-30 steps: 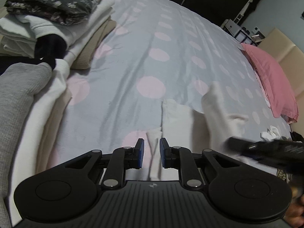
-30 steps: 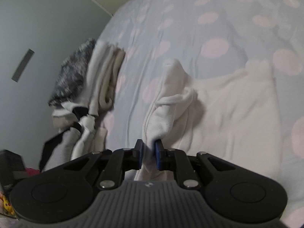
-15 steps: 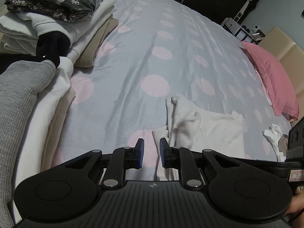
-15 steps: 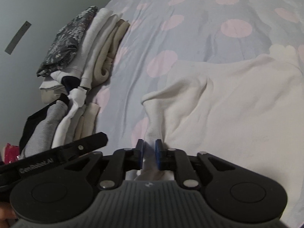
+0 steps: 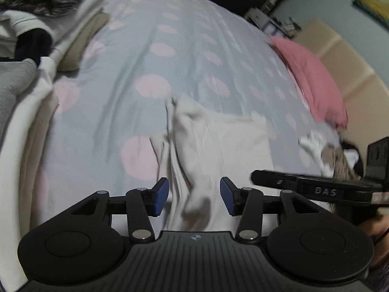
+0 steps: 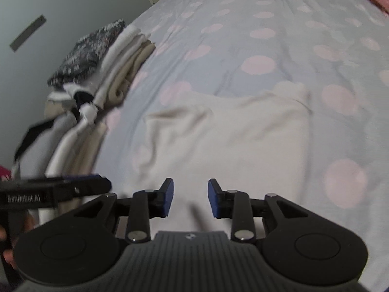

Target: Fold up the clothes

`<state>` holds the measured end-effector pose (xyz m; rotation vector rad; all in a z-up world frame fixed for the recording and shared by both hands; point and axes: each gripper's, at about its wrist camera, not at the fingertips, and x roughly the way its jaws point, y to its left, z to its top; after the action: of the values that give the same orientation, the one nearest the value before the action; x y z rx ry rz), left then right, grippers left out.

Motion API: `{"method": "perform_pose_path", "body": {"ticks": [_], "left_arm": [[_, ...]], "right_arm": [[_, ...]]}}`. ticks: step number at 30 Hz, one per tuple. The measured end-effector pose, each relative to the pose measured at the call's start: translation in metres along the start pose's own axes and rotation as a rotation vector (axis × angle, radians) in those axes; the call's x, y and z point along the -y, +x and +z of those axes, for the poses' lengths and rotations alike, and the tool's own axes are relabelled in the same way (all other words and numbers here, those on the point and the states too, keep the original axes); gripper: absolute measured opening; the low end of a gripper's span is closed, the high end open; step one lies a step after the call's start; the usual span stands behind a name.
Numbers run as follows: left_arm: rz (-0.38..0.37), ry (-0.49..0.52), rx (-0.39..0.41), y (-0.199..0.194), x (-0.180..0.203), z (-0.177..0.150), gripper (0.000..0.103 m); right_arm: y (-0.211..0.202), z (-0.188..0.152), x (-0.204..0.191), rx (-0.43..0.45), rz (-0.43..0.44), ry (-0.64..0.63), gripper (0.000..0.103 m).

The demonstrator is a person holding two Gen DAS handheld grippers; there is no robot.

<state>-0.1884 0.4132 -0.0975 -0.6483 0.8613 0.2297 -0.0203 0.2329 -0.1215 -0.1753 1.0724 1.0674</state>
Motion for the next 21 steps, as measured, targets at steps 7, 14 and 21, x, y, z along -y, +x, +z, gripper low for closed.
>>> {"method": "perform_pose_path", "body": {"ticks": [7,14,21], "left_arm": [[0.048,0.075,-0.097,0.009,0.010,-0.027,0.044],[0.069,0.060,-0.145,0.008,0.011,-0.049,0.042],[0.113,0.061,-0.168,0.014,0.016,-0.059,0.036]], "right_arm": [[-0.027,-0.052,0.013,0.004,-0.057,-0.087,0.038],[-0.036,-0.101,0.001,0.029,-0.159,-0.228,0.040],[-0.026,-0.130,-0.014,0.022,-0.220,-0.415,0.040]]}}
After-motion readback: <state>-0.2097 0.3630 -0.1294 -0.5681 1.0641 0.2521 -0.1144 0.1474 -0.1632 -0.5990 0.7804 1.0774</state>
